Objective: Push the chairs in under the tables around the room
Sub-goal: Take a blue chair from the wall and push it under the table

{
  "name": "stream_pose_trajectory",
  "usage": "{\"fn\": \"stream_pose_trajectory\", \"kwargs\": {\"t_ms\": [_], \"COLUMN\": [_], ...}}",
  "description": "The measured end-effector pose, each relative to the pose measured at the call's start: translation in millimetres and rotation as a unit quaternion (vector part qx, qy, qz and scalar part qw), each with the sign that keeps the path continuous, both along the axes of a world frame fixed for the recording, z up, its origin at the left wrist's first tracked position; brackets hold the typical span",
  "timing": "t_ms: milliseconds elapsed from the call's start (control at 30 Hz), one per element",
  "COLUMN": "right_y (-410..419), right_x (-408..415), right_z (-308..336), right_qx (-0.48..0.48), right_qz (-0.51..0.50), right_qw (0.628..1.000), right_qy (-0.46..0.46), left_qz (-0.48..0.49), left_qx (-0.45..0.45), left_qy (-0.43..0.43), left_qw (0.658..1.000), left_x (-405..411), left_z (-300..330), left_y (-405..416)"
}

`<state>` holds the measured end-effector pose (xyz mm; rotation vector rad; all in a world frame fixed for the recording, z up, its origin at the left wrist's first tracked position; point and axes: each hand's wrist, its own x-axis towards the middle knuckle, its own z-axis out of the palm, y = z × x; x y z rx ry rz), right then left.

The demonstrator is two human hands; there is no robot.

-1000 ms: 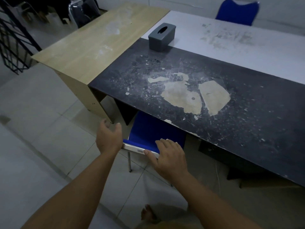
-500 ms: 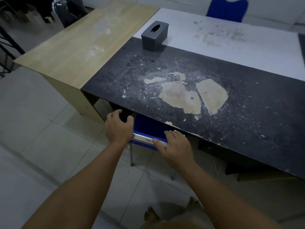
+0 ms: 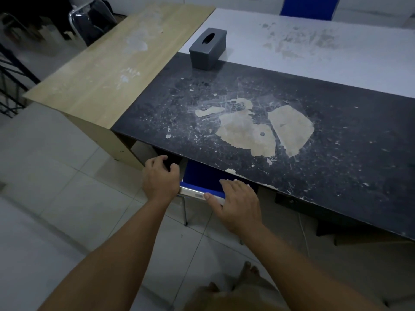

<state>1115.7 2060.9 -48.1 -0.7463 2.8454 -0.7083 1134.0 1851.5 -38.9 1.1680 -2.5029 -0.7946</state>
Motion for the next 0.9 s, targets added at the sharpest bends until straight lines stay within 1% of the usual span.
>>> {"fn": "stream_pose_trajectory", "kwargs": {"t_ms": [233, 400, 533, 667, 900], "right_y": [1, -2, -13, -32, -50], "right_x": [1, -1, 1, 0, -6], "right_z": [-1, 2, 8, 7, 2], "right_qx": [0.002, 0.002, 0.000, 0.018, 0.005], "right_qz": [-0.013, -0.038, -0.095, -0.149, -0.203], "right_qw": [1.000, 0.999, 0.995, 0.988, 0.979], "right_qy": [-0.002, -0.011, -0.030, -0.019, -0.007], "left_qz": [-0.011, -0.023, -0.056, -0.093, -0.138], "left_qx": [0.000, 0.028, 0.030, 0.028, 0.025], "left_qy": [0.007, -0.018, -0.017, -0.009, -0.014], "left_qw": [1.000, 0.999, 0.998, 0.995, 0.990], "left_x": [0, -3, -5, -15, -32], "left_z": [0, 3, 5, 4, 6], "left_y": [-1, -8, -15, -32, -49]}}
